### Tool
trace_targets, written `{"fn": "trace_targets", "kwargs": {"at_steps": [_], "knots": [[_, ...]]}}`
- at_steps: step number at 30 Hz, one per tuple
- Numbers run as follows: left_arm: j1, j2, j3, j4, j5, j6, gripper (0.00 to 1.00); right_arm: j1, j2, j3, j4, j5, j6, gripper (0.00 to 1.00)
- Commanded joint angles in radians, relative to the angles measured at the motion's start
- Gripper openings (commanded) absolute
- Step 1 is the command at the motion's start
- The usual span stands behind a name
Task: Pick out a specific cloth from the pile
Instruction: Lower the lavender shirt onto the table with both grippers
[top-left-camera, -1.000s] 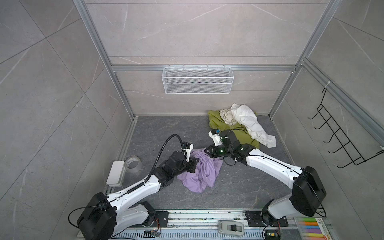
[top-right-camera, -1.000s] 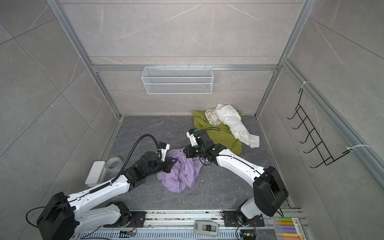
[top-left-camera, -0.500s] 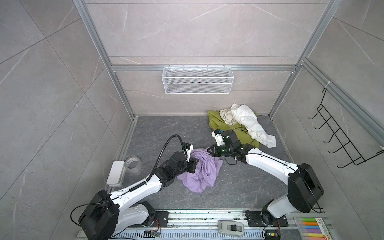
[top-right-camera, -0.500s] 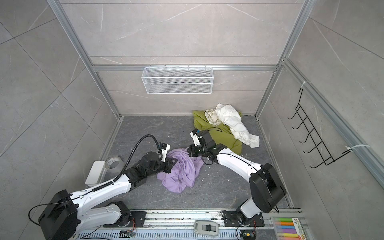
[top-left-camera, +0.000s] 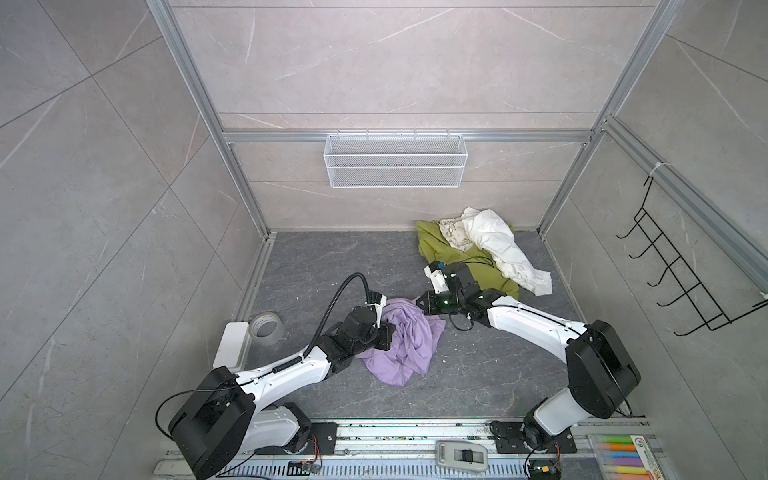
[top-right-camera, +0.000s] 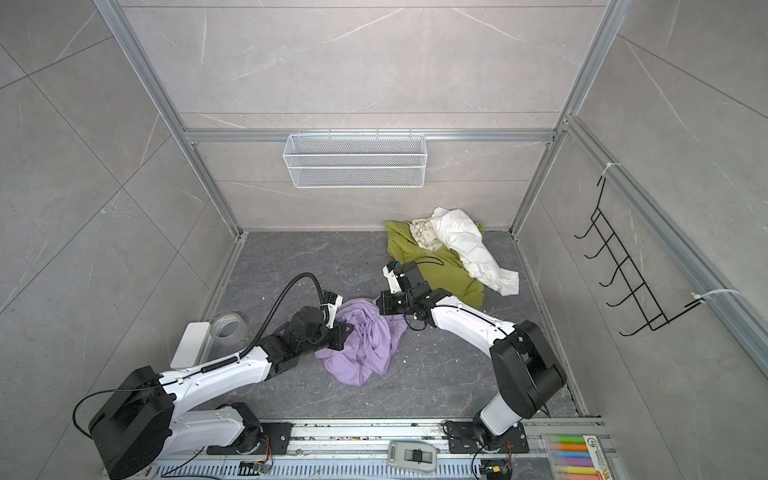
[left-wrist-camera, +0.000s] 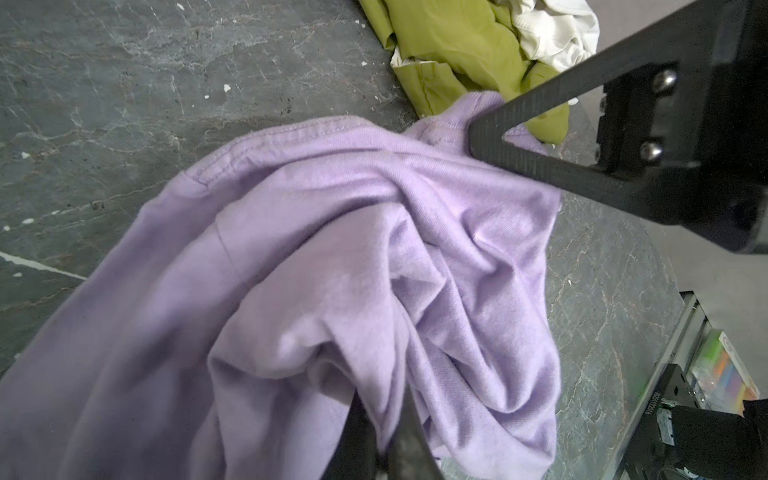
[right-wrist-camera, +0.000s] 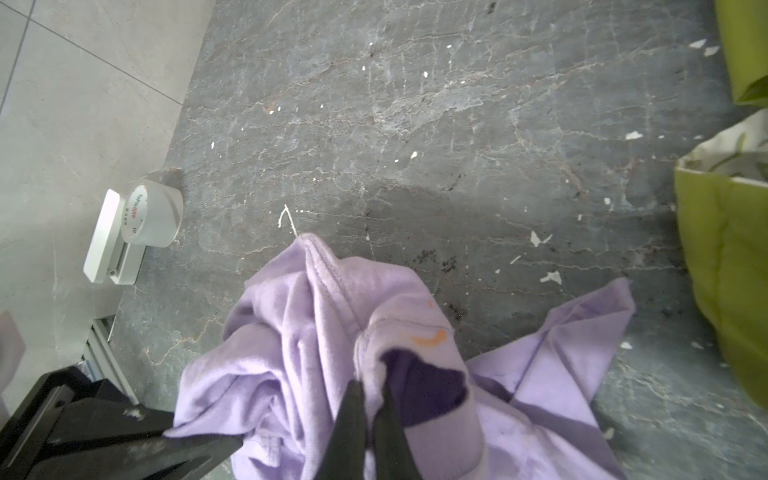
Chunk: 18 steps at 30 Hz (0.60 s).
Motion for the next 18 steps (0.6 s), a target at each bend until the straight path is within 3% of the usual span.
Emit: {"fn": "trace_targets", "kwargs": {"at_steps": [1, 18], "knots": [[-0.001, 0.018, -0.004, 0.022, -0.023, -0.016, 0.0, -0.011, 0.029, -0.022, 0.026, 0.021, -0.013, 0.0], [-0.001, 0.021, 0.004, -0.058, -0.029, 0.037, 0.0, -0.043, 0.056, -0.078, 0.07, 0.023, -0.009, 0.0]]}}
